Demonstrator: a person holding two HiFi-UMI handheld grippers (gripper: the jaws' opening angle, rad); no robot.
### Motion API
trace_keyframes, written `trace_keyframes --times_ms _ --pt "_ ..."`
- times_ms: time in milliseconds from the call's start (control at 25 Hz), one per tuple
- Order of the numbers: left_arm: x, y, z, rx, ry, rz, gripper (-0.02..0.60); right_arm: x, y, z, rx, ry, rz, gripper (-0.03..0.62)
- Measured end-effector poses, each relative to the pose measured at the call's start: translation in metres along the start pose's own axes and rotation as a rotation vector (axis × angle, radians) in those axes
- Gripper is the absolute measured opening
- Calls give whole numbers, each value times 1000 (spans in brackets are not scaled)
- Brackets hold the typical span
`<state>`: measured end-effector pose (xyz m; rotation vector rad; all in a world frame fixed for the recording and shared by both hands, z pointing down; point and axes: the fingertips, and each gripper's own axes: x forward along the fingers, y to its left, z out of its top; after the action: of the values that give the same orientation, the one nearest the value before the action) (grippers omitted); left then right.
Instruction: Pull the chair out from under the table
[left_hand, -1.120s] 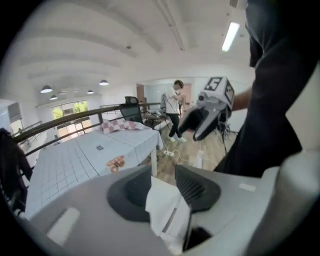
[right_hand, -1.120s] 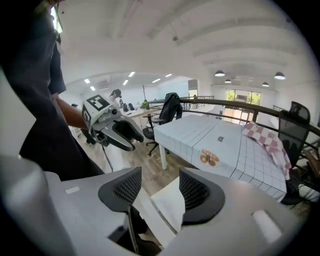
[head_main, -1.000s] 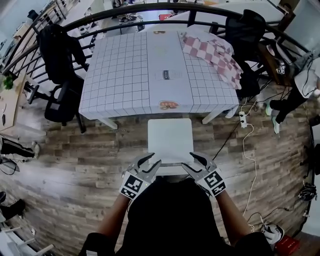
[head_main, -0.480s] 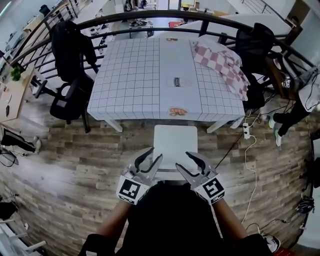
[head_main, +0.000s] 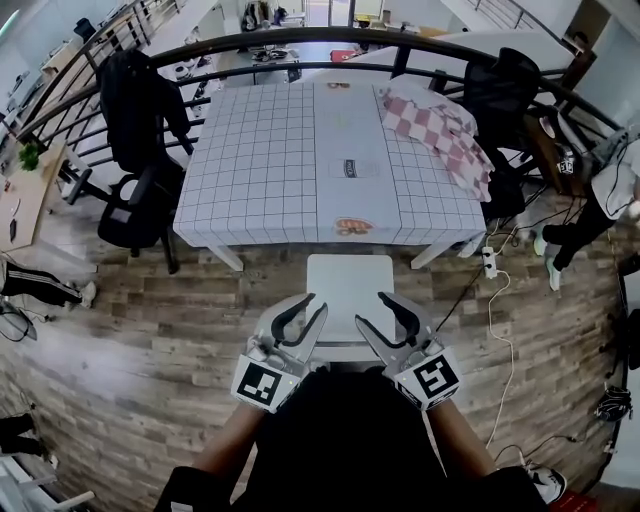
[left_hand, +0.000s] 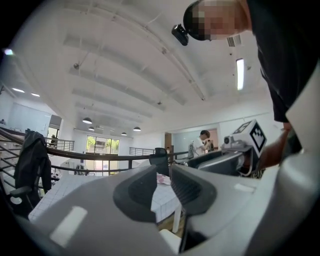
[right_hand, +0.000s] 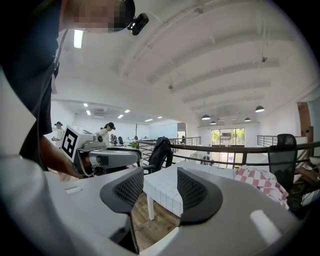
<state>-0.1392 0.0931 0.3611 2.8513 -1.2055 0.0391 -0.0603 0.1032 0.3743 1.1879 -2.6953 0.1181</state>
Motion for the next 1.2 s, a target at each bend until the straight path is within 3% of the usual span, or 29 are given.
trace_keyframes --times_ms 120,280,560,680,920,1200 --pt "1 -4 5 5 -16 -17 69 -2 1 0 1 -10 -1 158" --pt "0 -7 8 4 -14 -24 11 -4 5 2 8 -22 -3 140" --pt "1 -8 5 -11 2 -47 11 -2 4 12 54 -78 -12 78" --pt "0 -6 2 -3 19 -31 11 -5 -1 21 60 -133 -61 4" --pt "1 -1 0 -30 16 -27 11 -6 -13 25 46 -158 -144 0" --pt "-6 -5 -5 -28 8 -31 11 -7 1 19 -6 -151 -152 -2"
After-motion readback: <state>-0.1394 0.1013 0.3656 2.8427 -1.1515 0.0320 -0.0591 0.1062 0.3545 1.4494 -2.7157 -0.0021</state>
